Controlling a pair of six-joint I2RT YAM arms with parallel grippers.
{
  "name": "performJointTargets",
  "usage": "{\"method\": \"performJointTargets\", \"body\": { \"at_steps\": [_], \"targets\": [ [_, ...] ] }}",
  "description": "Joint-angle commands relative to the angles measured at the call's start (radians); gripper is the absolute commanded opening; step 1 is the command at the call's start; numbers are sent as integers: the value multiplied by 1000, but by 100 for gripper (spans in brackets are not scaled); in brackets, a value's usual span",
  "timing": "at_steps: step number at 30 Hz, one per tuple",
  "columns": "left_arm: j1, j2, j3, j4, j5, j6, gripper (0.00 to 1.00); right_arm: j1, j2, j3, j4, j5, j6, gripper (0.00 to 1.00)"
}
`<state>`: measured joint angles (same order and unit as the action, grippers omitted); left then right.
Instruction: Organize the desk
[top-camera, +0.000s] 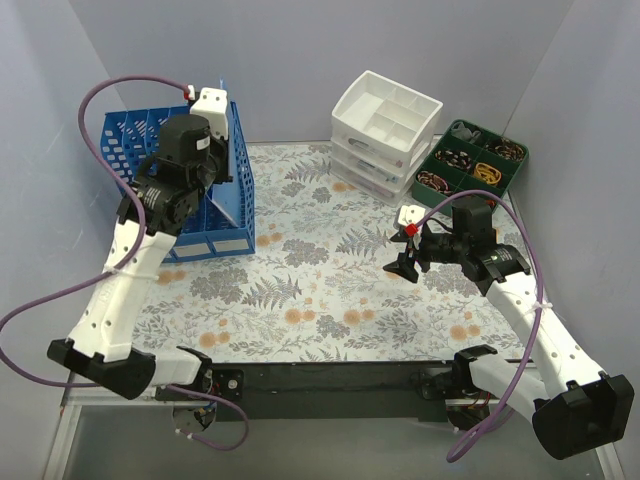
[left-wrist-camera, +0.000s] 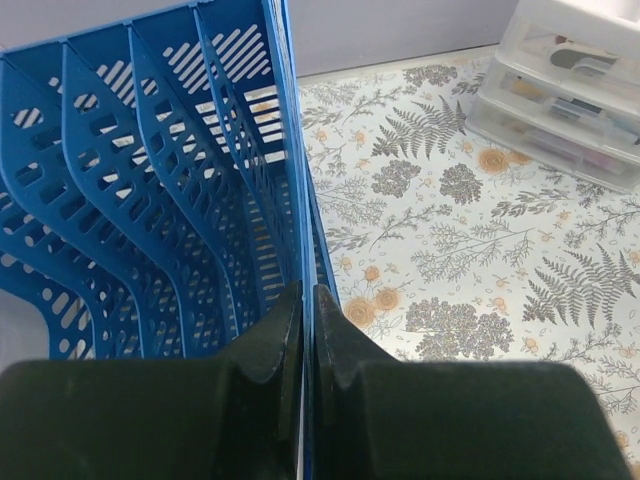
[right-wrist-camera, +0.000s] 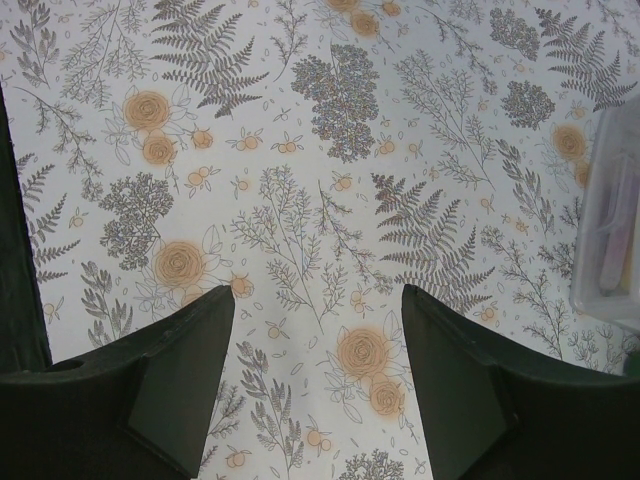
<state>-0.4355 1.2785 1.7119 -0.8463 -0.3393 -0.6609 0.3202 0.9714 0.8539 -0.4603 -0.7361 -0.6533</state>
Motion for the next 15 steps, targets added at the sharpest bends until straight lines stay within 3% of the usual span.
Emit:
{"method": "performJointTargets", "body": {
  "at_steps": [1,4,8,15],
  "targets": [
    [69,54,116,26,144,-22,0,-3,-7,-9,34,-22,11,76],
    [115,120,176,-17,190,-28,0,-3,-7,-9,35,-22,12,76],
    [145,168,216,-4,177,-34,13,-3,-7,-9,34,-25,11,76],
    [176,289,325,23,201,-54,20,-3,-2,-9,32,-26,9,76]
  ]
}}
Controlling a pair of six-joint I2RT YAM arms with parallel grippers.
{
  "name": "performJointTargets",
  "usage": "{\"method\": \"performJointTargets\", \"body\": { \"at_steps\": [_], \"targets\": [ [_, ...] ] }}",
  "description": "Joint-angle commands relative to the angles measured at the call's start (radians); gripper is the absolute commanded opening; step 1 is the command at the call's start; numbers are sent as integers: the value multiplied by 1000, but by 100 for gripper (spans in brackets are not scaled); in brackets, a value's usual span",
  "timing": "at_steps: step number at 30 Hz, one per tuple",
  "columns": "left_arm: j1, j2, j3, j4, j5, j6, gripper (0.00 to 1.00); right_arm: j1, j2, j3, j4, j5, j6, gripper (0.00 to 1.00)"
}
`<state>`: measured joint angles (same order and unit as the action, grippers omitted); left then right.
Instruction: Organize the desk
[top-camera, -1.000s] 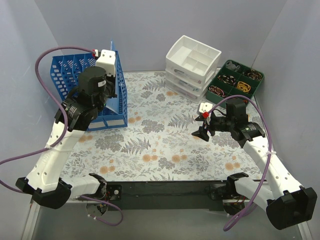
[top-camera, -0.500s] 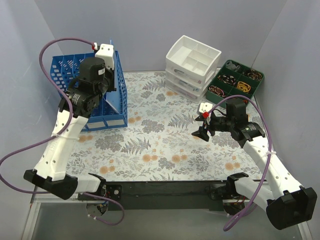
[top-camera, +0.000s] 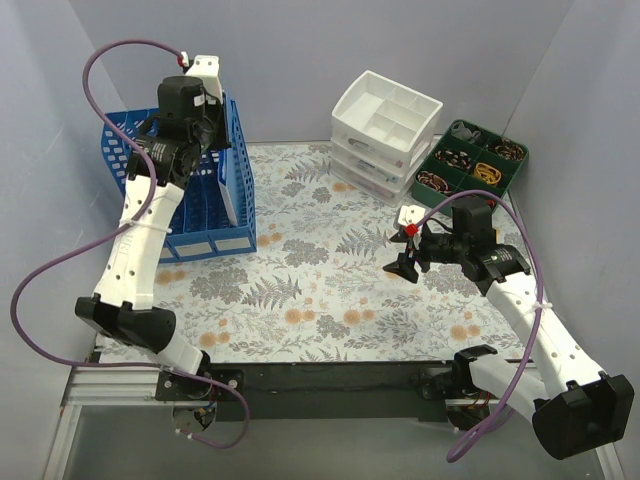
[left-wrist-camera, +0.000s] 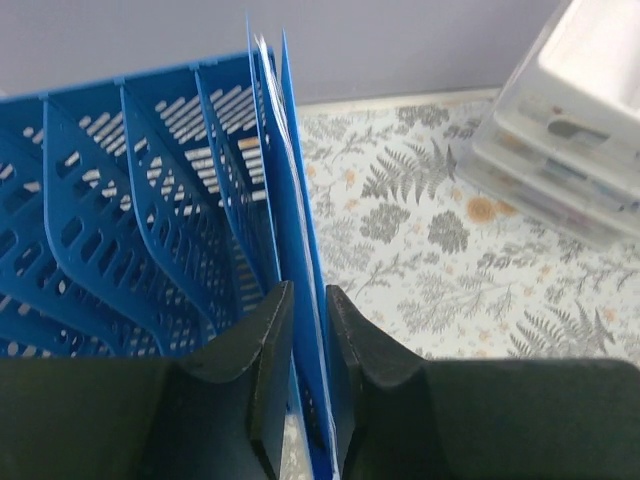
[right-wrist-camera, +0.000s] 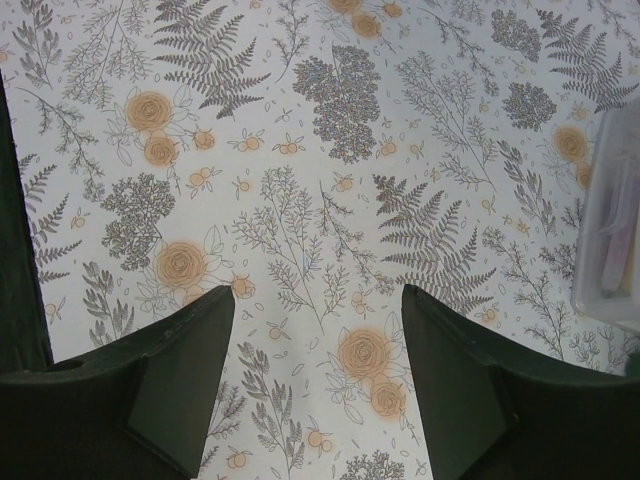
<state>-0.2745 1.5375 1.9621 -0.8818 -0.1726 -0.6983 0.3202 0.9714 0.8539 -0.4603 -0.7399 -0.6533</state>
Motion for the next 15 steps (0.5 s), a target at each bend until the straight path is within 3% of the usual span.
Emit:
{"method": "performJointTargets", "body": {
  "at_steps": [1,3,4,7,10,15],
  "targets": [
    [17,39,80,66,30,-23,23,-3,-2,-9,32,-23,9,76],
    [21,62,78,98,21,-26,29,-3,-2,-10,32,-18,9,76],
    [24,68,83,106,16,-30,37,-4,-2,-10,34,-16,9,76],
    [31,84,104,135,2,-53,48,-3,0,-10,34,-12,9,76],
    [32,41,103,164,-7,-81,54,-3,3,-9,34,-9,9,76],
    [31,-137,-90,270,-24,-104,71,-3,9,-10,34,-9,9,76]
  ]
}}
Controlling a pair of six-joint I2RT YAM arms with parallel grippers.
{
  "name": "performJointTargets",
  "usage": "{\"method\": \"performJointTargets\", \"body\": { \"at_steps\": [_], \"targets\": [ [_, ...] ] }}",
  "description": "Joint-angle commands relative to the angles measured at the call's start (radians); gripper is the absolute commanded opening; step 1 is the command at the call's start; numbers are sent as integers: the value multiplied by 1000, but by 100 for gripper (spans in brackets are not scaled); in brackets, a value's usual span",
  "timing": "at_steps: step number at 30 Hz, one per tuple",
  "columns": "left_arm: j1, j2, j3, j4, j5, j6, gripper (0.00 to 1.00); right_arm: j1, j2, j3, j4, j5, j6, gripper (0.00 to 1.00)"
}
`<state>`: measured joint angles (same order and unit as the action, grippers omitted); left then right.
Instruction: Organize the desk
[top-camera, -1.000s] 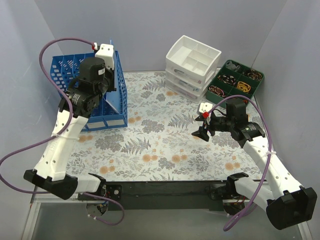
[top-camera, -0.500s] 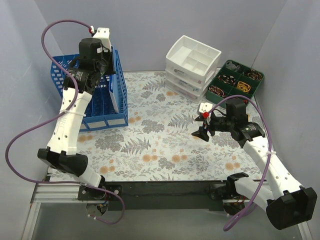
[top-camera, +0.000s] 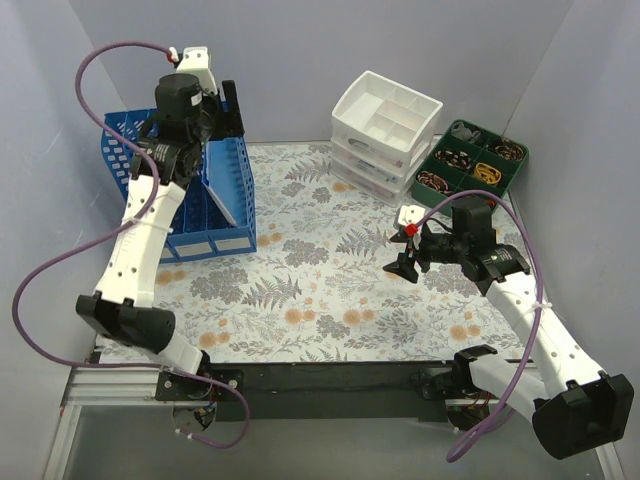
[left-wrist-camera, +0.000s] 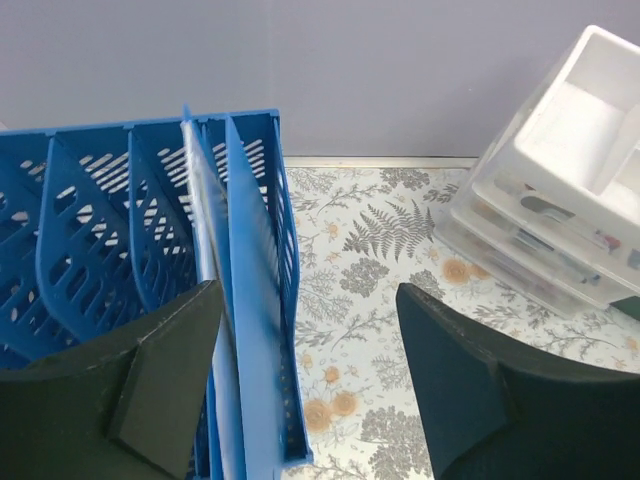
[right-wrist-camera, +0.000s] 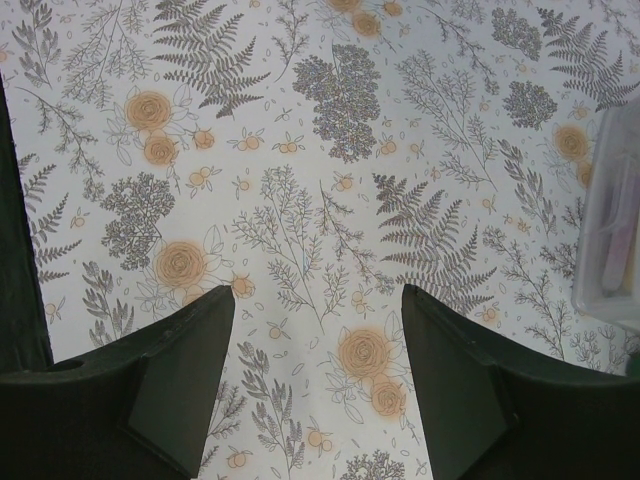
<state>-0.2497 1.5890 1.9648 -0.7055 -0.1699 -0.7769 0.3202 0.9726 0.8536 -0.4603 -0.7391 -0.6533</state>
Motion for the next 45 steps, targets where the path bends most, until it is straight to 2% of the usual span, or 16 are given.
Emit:
{"method": "performJointTargets", "body": {
  "at_steps": [1,5,6,11,18,20,23,26,32,40,45],
  "targets": [
    [6,-239,-124,95,-36,-24,72,-3,9,-10,34,-9,9,76],
    [6,-361,-272,96,-82,-41,74,-3,17,-10,34,-6,9,76],
    [7,-394,-353,104,-82,-51,75,-3,15,-10,35,-6,11,76],
    [6,-526,-524,97,-17,-105,73,-4,31,-8,35,-5,14,76],
    [7,-656,-716,87,88,-171,49,-10,37,-10,35,3,14,76],
    [7,-676,-757,75,112,-186,36,-13,40,-10,35,6,14,76],
    [7,-695,-817,63,148,-197,28,-15,46,-10,34,4,15,76],
    [6,-692,-866,93,138,-197,26,-13,51,-10,35,6,15,76],
    [9,-534,-816,176,46,-116,22,-21,55,-10,35,10,15,76],
    [33,-315,-510,212,35,-42,20,-32,58,-11,35,10,15,76],
    [41,-259,-423,204,66,-53,20,-36,57,-11,35,12,14,76]
  ]
}}
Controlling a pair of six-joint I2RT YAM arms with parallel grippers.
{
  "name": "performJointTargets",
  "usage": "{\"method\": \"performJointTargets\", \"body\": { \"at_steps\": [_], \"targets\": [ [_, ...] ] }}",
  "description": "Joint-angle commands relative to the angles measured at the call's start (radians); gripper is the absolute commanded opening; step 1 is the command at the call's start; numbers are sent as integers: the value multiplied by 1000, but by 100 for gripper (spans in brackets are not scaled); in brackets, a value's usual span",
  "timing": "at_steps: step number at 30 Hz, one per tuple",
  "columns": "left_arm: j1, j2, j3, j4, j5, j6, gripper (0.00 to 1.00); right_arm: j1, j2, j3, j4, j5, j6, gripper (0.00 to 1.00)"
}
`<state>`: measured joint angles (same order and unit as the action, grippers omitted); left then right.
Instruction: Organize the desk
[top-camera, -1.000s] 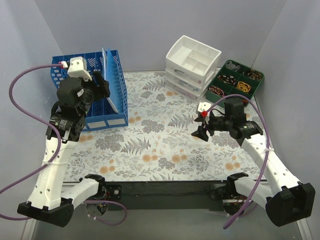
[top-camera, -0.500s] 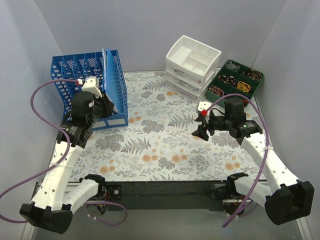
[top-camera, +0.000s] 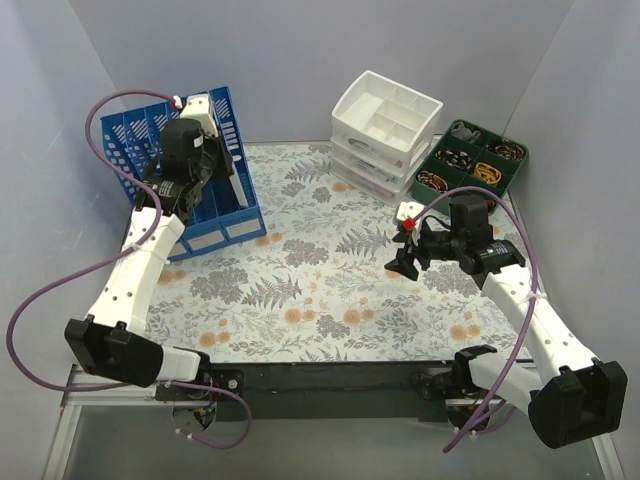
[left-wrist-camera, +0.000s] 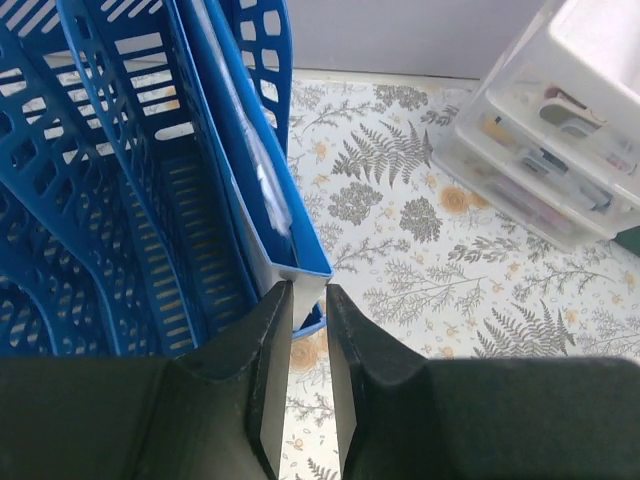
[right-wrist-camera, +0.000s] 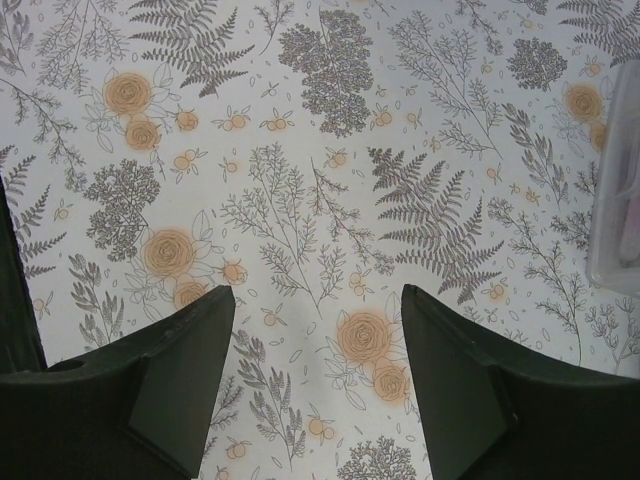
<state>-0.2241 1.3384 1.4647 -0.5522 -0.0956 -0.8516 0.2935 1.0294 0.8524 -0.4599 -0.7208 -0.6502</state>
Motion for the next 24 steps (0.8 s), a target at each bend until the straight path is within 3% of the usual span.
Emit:
{"method": "performJointTargets", "body": {
  "at_steps": [1,4,9,11,12,15,16,17,20,24],
  "targets": [
    [15,-24,75,57,0,17,20,-8,1,-10,33,-6,9,76],
    [15,-65,45,77,32,-13,31,-13,1,-10,33,0,9,76],
    [15,-272,-142,167,88,-62,71,-51,-29,-4,46,52,7,76],
    [16,-370,-199,207,130,-72,83,-89,-63,-10,61,75,21,76],
    [17,-404,-255,216,143,-78,95,-102,-78,-18,87,93,32,76],
    [17,-502,-338,230,203,-92,98,-135,-152,-44,150,223,118,82],
    [17,-519,-387,233,211,-99,98,-137,-198,-49,209,291,212,88],
    [17,-541,-411,235,224,-104,98,-140,-221,-53,240,454,251,98],
    [17,-599,-478,258,249,-158,98,-149,-291,-36,308,712,365,98],
    [17,-643,-507,287,286,-198,98,-152,-269,66,256,846,483,98]
  ]
}}
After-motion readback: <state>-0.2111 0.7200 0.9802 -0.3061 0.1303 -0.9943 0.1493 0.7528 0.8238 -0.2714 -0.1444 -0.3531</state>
